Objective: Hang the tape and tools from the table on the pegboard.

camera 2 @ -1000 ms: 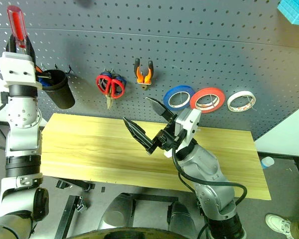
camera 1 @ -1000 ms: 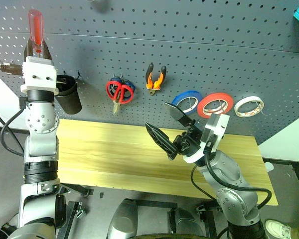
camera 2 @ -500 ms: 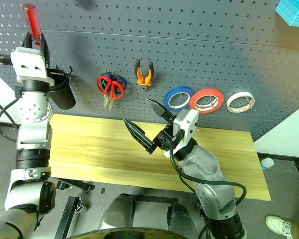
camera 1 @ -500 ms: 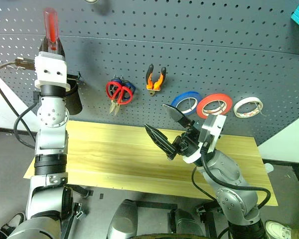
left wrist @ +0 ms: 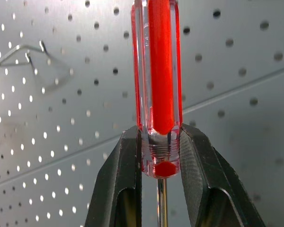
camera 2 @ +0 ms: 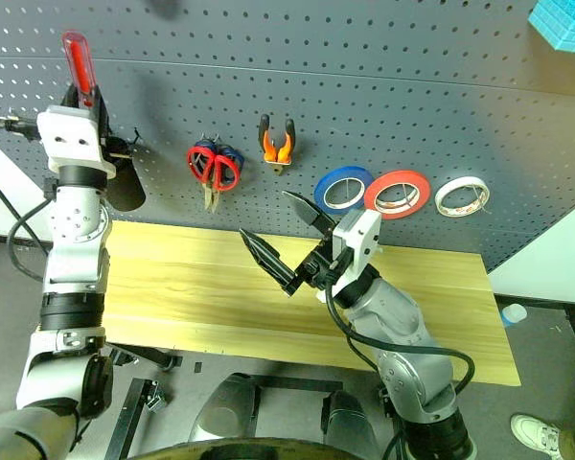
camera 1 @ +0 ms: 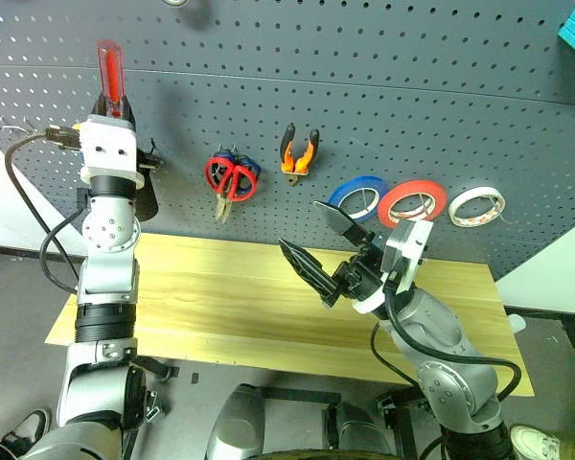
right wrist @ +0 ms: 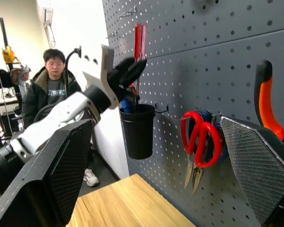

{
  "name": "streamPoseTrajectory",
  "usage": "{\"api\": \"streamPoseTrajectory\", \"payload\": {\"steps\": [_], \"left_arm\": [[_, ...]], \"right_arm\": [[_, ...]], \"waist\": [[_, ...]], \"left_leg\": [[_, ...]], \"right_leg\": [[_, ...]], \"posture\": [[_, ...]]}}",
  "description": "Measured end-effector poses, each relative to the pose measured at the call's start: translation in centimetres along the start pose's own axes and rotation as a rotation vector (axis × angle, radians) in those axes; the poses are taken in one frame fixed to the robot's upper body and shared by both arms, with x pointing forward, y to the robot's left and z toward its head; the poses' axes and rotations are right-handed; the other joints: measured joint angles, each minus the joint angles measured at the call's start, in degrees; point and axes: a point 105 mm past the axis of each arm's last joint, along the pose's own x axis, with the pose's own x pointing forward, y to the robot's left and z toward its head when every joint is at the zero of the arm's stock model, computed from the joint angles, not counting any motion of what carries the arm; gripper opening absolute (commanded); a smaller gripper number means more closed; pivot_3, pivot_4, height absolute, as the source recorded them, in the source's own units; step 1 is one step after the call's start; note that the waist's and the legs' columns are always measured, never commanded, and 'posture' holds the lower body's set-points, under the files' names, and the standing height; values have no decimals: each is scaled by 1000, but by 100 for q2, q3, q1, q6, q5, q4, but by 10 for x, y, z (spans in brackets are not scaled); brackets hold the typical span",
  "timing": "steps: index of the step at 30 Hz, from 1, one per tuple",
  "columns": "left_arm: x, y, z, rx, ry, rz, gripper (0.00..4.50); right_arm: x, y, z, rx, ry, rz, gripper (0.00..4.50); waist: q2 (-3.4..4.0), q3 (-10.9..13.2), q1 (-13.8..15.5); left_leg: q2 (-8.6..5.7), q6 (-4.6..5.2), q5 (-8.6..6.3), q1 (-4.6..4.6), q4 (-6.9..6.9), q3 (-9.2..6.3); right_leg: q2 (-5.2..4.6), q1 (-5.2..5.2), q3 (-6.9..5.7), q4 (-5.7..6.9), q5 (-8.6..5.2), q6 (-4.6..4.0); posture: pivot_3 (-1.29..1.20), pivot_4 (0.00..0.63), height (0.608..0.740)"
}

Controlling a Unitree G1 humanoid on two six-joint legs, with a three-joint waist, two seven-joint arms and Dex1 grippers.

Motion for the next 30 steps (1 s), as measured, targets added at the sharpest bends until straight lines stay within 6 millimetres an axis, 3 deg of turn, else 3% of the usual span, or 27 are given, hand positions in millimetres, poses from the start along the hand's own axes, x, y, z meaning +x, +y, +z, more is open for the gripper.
{"api": "streamPoseTrajectory", "payload": {"steps": [14, 25, 30], "left_arm": [[-3, -1, -7, -15, 49, 29, 760], [-2, 2, -2, -12, 39, 53, 4486], [-1, 4, 5, -15, 16, 63, 4486]], "right_arm": [[0, 0, 0, -2, 12, 8, 4500], [-1, 0, 0, -6, 18, 9, 4500], [-1, 0, 0, -8, 19, 11, 4500]], "waist": [[-1, -1, -5], [-1, -1, -4], [-2, -2, -2]], "left_leg": [[0, 0, 0, 13, 1, -1], [0, 1, 0, 15, 1, -1], [0, 0, 0, 15, 1, -1]], "right_leg": [[0, 12, 0, 0, -5, -10], [0, 15, 0, 0, -6, -11], [0, 16, 0, -1, -6, -11]], "posture": [[336, 70, 703], [338, 71, 703], [345, 64, 703]]}}
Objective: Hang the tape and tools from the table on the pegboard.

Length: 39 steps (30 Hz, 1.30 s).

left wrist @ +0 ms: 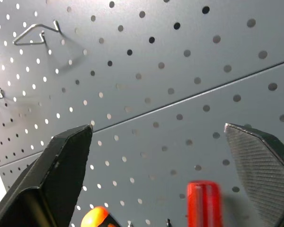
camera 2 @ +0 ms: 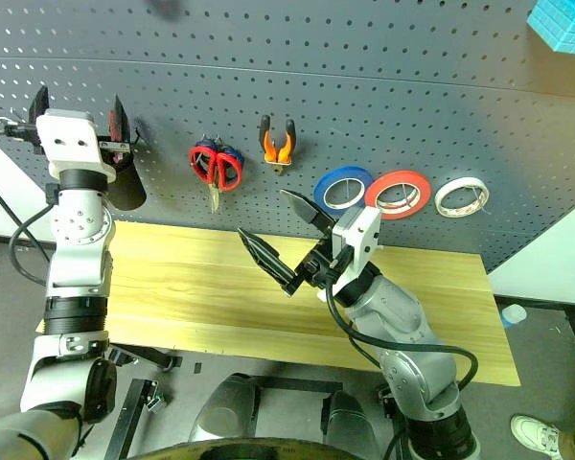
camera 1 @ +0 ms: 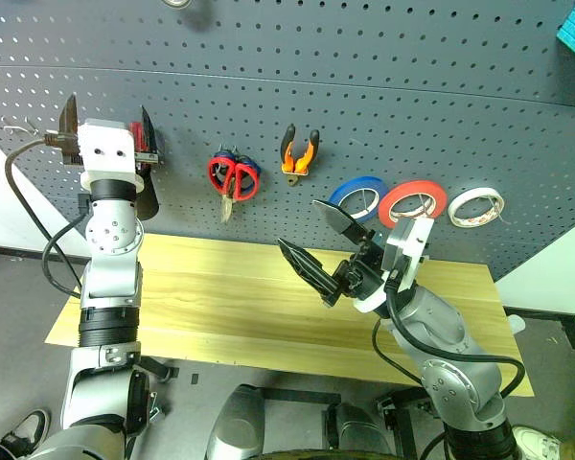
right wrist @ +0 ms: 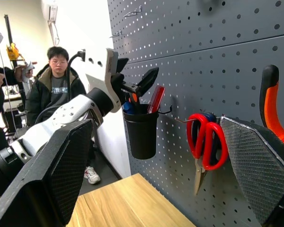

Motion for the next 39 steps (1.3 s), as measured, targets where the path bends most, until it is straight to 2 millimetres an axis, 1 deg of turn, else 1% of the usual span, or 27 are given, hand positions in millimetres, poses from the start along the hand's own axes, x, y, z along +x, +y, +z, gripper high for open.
{"api": "streamPoseTrajectory", "payload": {"steps": [4, 8, 10, 12, 14, 17, 19, 21, 23, 25, 28, 31, 32, 34, 37, 39], "left_arm": [[1, 0, 18, -14, -61, -14, 4486], [1, -1, 52, -60, -159, -62, 4486], [-5, -4, 66, -74, -190, -114, 4486], [-17, -17, 70, -82, -176, -224, 4486], [-31, -31, 69, -104, -139, -322, 4486], [-45, -41, 65, -136, -81, -402, 4486], [-56, -52, 61, -161, -42, -465, 4486], [-71, -67, 52, -203, 24, -553, 4486], [-84, -80, 42, -248, 97, -625, 4486], [-95, -87, 33, -272, 157, -672, 4486], [-108, -90, 16, -280, 231, -708, 4486], [-133, -95, -16, -312, 394, -770, 4486], [-139, -97, -22, -326, 426, -786, 4486], [-147, -98, -28, -346, 455, -813, 4486], [-166, -97, -47, -379, 548, -845, 4486], [-178, -97, -57, -398, 605, -865, 4486]], "right_arm": [[1, 0, 0, -4, 0, 10, 4500], [4, 0, 2, -16, -7, 35, 4500], [4, -1, 1, -17, -6, 38, 4500], [4, -3, -1, -20, -1, 40, 4500], [3, -8, -3, -31, 4, 34, 4500], [1, -13, -1, -51, -2, 26, 4500], [0, -16, -2, -58, -3, 18, 4500], [-3, -20, -3, -67, 1, 7, 4500], [-8, -24, -5, -74, 11, -14, 4500], [-16, -29, -13, -65, 41, -42, 4500], [-32, -35, -24, -48, 95, -82, 4500], [-50, -42, -34, -34, 153, -130, 4500], [-54, -45, -36, -33, 165, -143, 4500], [-61, -47, -39, -27, 181, -163, 4500], [-83, -49, -49, -4, 250, -215, 4500], [-90, -50, -52, -4, 279, -227, 4500]], "waist": [[-6, -18, 1], [-8, -84, 3], [0, -140, 0], [9, -226, -2], [11, -281, 1], [21, -313, -2], [25, -347, -4], [29, -388, -11], [25, -398, -12], [28, -399, -18], [37, -406, -20], [45, -410, -44], [45, -410, -65], [45, -413, -97], [59, -429, -167], [61, -430, -220]], "left_leg": [[0, 0, 0, 0, 0, 0], [0, -1, 0, -1, 0, 0], [0, -1, 0, -1, 0, 0], [0, 1, -1, 1, -1, 1], [0, 17, -9, 12, 0, 0], [0, 27, -15, 63, -1, 0], [0, 26, -15, 74, 0, 0], [0, 26, -14, 80, 1, 1], [0, 26, -14, 79, 2, 0], [1, 26, -14, 78, 1, 0], [1, 28, -15, 75, 0, 0], [1, 32, -18, 72, -1, 0], [0, 32, -18, 71, 0, 0], [0, 32, -18, 70, 0, 0], [0, 32, -18, 69, 0, 1], [1, 33, -19, 70, -1, 1]], "right_leg": [[0, 0, 0, 0, 2, 2], [0, 1, 0, -2, 6, 9], [0, 2, 1, -4, 5, 9], [0, 5, 0, -6, 3, 5], [0, 12, 0, -2, -1, -2], [1, 59, 1, -1, -4, -4], [1, 80, 1, -5, -5, -4], [1, 87, 2, -10, -5, -4], [1, 86, 3, -11, -5, -4], [1, 82, 3, -11, -5, -4], [1, 76, 3, -13, -7, -2], [1, 73, 3, -14, -8, -1], [1, 71, 3, -14, -8, -1], [1, 71, 3, -15, -8, -1], [0, 71, 6, -21, -10, 0], [0, 70, 5, -20, -21, 18]], "posture": [[352, 50, 703], [359, 28, 703], [370, 14, 703], [380, 3, 703], [392, 0, 703], [407, 0, 703], [409, 0, 703], [411, 0, 703], [409, 0, 703], [403, 0, 703], [392, 0, 703], [382, 0, 703], [380, 0, 703], [375, 0, 703], [370, 0, 703], [371, 0, 703]]}}
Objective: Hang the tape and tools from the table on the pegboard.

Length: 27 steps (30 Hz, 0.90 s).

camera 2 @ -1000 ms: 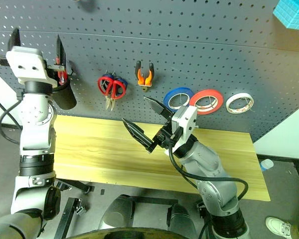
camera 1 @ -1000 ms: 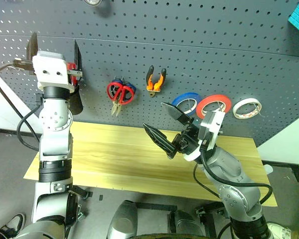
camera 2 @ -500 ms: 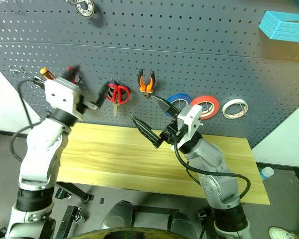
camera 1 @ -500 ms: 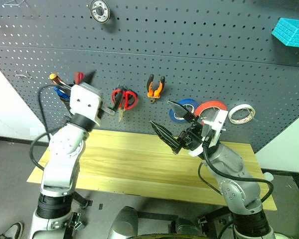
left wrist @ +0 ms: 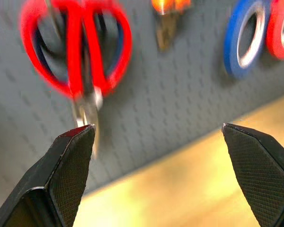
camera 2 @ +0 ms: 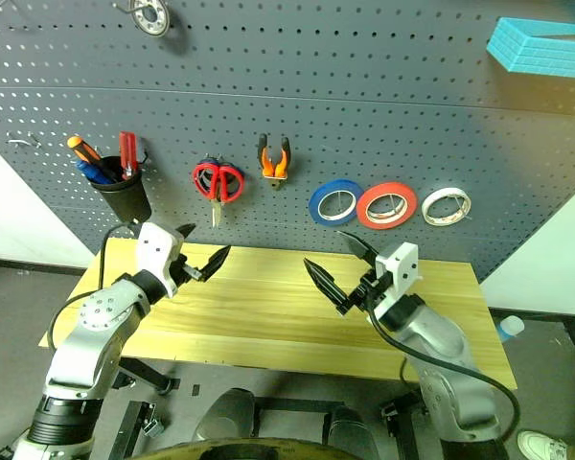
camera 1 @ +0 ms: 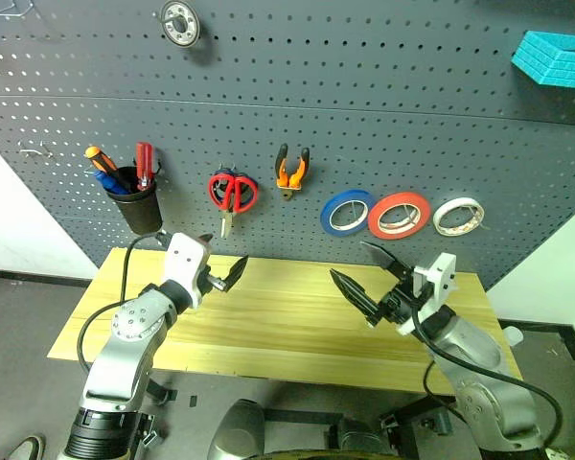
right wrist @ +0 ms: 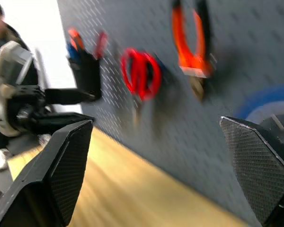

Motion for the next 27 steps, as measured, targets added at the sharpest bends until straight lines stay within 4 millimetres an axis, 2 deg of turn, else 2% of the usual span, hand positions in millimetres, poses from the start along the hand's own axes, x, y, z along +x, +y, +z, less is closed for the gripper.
{"api": "streamPoseTrajectory", "payload": {"steps": [6, 11, 15, 21, 27], "left_arm": [[-19, -8, -40, -100, 151, -65, 4486], [-31, -16, -61, -209, 219, -67, 4486], [-35, -22, -62, -278, 216, -72, 4486], [-34, -29, -59, -307, 219, -104, 4486], [-26, -37, -53, -304, 212, -140, 4486]], "right_arm": [[-25, 5, -31, 24, 181, 17, 4500], [-31, 4, -38, 56, 211, 10, 4500], [-34, -3, -37, 91, 193, -23, 4500], [-41, 1, -44, 117, 233, 3, 4500], [-39, 0, -44, 115, 234, 24, 4500]], "waist": [[6, -5, -192], [7, -7, -269], [9, -8, -259], [19, -14, -253], [20, -16, -266]], "left_leg": [[0, 10, -6, -3, -1, 0], [0, 10, -6, 0, -1, 0], [0, 10, -6, -3, -1, 0], [0, 11, -7, -6, -4, 1], [0, 10, -7, -6, -5, 1]], "right_leg": [[0, -4, 2, -1, -3, 4], [0, -5, 2, -1, -6, 8], [0, -10, 2, -2, -6, 9], [0, -16, 2, -3, -7, 9], [0, -18, 3, -3, -7, 10]], "posture": [[378, 0, 703], [389, 0, 703], [389, 0, 703], [391, 0, 703], [389, 0, 703]]}}
